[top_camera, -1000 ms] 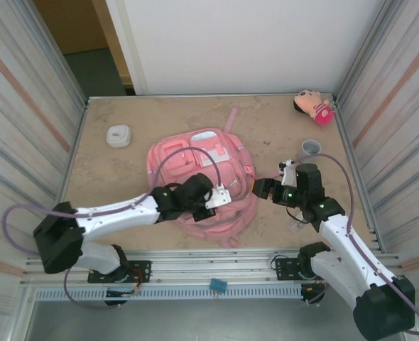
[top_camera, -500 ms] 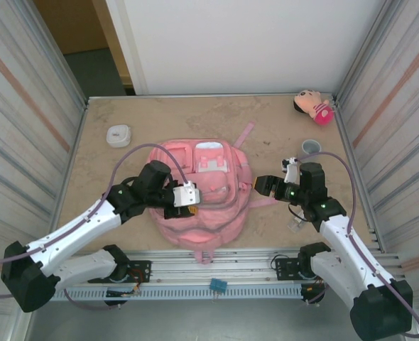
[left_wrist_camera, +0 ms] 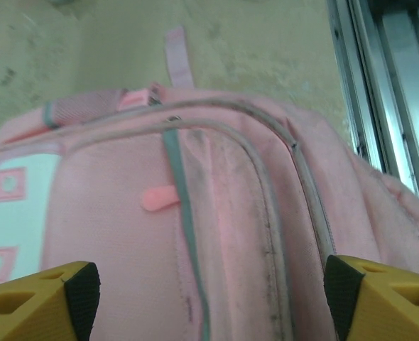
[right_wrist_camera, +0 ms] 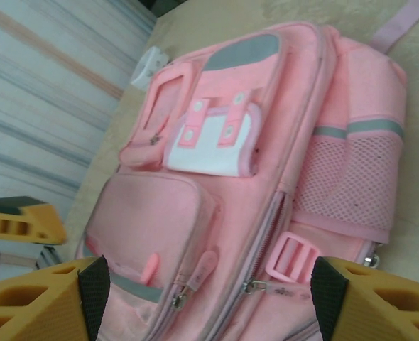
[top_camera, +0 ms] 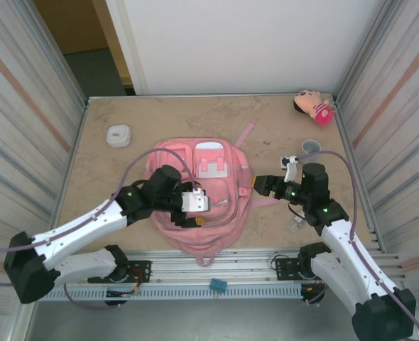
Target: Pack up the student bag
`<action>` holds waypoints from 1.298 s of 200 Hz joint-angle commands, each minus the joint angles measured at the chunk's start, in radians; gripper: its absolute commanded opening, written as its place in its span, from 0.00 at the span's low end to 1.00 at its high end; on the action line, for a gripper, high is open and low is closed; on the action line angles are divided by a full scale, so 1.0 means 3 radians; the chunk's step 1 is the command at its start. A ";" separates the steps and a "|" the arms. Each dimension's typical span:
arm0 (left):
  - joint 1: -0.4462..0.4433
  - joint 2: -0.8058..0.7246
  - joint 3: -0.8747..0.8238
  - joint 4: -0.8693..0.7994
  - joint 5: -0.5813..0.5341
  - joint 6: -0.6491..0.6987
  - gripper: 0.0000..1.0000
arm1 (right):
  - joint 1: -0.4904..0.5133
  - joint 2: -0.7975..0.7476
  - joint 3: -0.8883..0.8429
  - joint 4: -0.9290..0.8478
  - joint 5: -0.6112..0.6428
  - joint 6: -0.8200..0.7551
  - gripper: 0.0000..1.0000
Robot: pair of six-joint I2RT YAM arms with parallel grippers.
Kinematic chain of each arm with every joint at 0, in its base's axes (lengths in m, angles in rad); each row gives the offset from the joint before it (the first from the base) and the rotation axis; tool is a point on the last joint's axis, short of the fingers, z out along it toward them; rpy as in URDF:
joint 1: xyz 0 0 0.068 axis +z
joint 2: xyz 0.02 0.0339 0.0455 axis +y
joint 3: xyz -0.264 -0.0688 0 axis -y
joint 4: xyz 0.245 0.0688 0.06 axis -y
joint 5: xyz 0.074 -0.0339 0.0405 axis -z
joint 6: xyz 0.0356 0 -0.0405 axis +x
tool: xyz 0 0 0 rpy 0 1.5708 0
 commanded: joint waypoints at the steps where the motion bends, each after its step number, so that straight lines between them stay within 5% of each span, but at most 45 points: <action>1: -0.0042 0.0153 0.0078 -0.0132 -0.0321 0.0087 0.83 | 0.0105 -0.0086 -0.0057 0.0162 -0.0026 -0.0165 0.76; 78: -0.0146 0.0367 0.0014 -0.0088 -0.0742 0.0112 0.82 | 0.0205 -0.0074 -0.0059 0.0214 -0.0026 -0.0233 0.76; 121: -0.0218 0.0200 -0.0111 -0.0024 -0.0454 0.0061 0.84 | 0.0211 -0.0007 -0.0046 0.0256 -0.0115 -0.0218 0.76; 175: -0.0241 0.0403 -0.0162 0.0034 -0.0893 -0.0047 0.83 | 0.0227 -0.0036 -0.0061 0.0288 -0.0120 -0.0217 0.76; 214: -0.0244 0.0322 -0.0180 0.0230 -0.0873 -0.0205 0.45 | 0.0227 -0.0040 -0.0085 0.0286 -0.0204 -0.0238 0.76; 236: -0.0107 0.0034 -0.0279 0.0382 -0.0407 -0.0389 0.07 | 0.0226 0.0051 -0.0099 0.0358 -0.0379 -0.0266 0.76; 259: 0.0199 -0.0326 -0.0484 0.0672 0.0324 -0.0592 0.00 | 0.0240 0.0256 -0.0078 0.0560 -0.0646 -0.0210 0.75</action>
